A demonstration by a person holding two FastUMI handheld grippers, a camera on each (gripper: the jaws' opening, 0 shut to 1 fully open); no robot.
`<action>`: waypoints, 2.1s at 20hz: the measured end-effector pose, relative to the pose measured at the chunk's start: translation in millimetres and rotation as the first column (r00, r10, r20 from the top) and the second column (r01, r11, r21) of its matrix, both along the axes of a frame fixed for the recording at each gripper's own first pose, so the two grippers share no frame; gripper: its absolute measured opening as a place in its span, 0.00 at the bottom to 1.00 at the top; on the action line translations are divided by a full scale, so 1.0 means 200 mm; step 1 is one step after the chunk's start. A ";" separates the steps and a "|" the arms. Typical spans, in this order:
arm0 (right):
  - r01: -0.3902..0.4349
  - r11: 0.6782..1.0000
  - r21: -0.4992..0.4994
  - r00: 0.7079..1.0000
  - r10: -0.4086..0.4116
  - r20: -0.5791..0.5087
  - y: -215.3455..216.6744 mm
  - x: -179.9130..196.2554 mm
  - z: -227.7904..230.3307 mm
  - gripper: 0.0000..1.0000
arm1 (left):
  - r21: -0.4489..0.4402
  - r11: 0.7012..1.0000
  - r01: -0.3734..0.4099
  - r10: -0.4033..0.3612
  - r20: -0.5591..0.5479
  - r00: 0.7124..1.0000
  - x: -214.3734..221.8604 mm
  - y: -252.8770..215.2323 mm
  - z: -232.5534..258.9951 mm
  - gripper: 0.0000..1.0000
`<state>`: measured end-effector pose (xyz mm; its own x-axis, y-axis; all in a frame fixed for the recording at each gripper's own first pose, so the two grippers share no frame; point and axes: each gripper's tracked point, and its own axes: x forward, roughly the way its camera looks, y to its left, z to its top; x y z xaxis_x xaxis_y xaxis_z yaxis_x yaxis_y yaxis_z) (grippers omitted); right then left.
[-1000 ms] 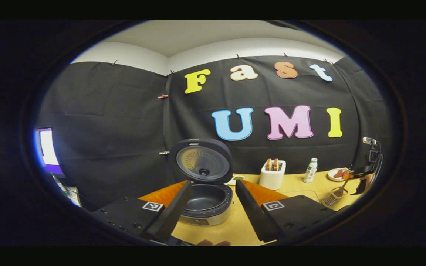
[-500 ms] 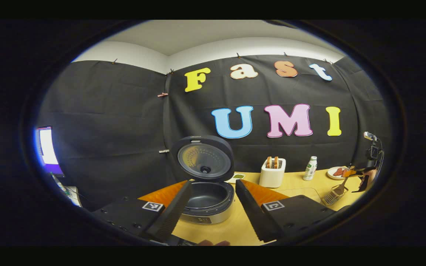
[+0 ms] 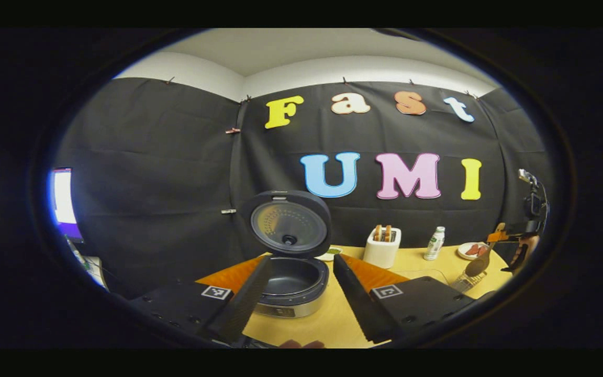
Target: Close the left gripper, press the button to open the rice cooker; take a wooden spoon from the chopstick holder with the right hand, scoop a spoonful of rice and pour it into the rice cooker, then put the wooden spoon back into the chopstick holder.
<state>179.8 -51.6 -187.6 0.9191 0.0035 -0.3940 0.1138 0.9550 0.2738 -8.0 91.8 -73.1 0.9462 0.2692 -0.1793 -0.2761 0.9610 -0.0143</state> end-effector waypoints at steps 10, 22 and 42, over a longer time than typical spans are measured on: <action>-0.183 0.981 0.067 0.983 0.185 -0.019 0.69 0.04 -0.04 0.13 | -0.038 0.999 -0.010 0.011 0.019 1.000 -0.02 0.17 0.01 0.82; -0.258 0.966 -0.029 0.961 0.253 -0.111 1.01 -0.02 -0.36 0.13 | -0.043 0.999 0.006 -0.006 0.006 1.000 0.02 0.34 -0.03 0.88; -0.003 0.892 0.451 0.978 0.098 -0.187 1.00 -0.11 -0.40 0.13 | -0.043 0.998 0.045 -0.046 -0.009 0.999 0.03 0.37 -0.06 0.88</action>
